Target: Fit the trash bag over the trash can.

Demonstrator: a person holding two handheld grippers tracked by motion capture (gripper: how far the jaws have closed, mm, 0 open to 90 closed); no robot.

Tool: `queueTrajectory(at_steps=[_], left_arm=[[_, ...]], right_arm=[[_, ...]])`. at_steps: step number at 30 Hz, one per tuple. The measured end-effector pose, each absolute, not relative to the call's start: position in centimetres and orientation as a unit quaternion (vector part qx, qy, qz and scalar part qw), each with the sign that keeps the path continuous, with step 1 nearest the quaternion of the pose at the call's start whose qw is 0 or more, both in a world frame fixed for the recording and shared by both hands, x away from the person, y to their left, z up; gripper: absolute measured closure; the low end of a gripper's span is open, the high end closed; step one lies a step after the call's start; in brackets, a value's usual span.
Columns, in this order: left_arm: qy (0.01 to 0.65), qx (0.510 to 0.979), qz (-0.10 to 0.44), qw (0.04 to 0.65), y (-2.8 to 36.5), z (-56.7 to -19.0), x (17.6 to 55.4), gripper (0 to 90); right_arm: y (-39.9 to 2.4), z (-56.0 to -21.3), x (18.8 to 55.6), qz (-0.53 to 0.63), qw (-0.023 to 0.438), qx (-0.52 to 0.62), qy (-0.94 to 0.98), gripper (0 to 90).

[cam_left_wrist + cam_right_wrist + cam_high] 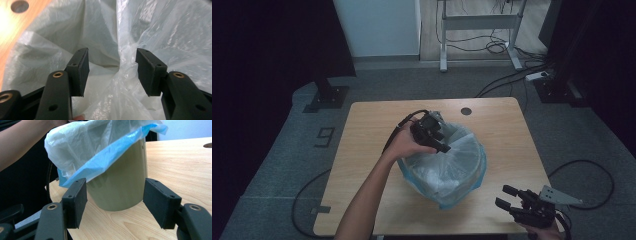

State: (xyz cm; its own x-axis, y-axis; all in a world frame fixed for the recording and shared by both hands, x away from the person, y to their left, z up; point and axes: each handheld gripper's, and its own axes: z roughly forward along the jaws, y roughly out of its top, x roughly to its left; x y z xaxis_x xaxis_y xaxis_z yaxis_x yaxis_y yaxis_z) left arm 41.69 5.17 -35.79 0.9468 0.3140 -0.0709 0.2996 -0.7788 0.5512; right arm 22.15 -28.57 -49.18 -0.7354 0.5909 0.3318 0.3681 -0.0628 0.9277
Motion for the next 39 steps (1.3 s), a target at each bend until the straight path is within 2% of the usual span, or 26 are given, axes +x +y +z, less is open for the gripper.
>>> queueTrajectory(at_steps=[9, 17, 21, 27, 39], left_arm=[[0.160, 0.947, 0.017, 0.279, 5.0, -36.3, 41.8, 44.2], [0.152, 0.929, 0.029, 0.336, 7.1, -34.4, 40.5, 42.8], [0.157, 0.914, 0.034, 0.372, 8.4, -34.0, 39.6, 37.0], [0.173, 0.904, 0.050, 0.387, 9.9, -34.4, 38.5, 33.0], [0.194, 0.875, 0.092, 0.434, 14.0, -34.6, 35.3, 32.8]], right_arm=[[-28.8, -49.2, 22.1, 0.637, 0.089, 0.355, 0.678, 35.2], [-28.8, -49.1, 22.0, 0.639, 0.091, 0.355, 0.676, 35.2], [-28.7, -49.0, 22.0, 0.638, 0.092, 0.355, 0.678, 35.1], [-28.5, -49.0, 22.1, 0.630, 0.100, 0.362, 0.679, 34.4], [-28.3, -49.6, 22.4, 0.597, 0.126, 0.384, 0.693, 31.6]])
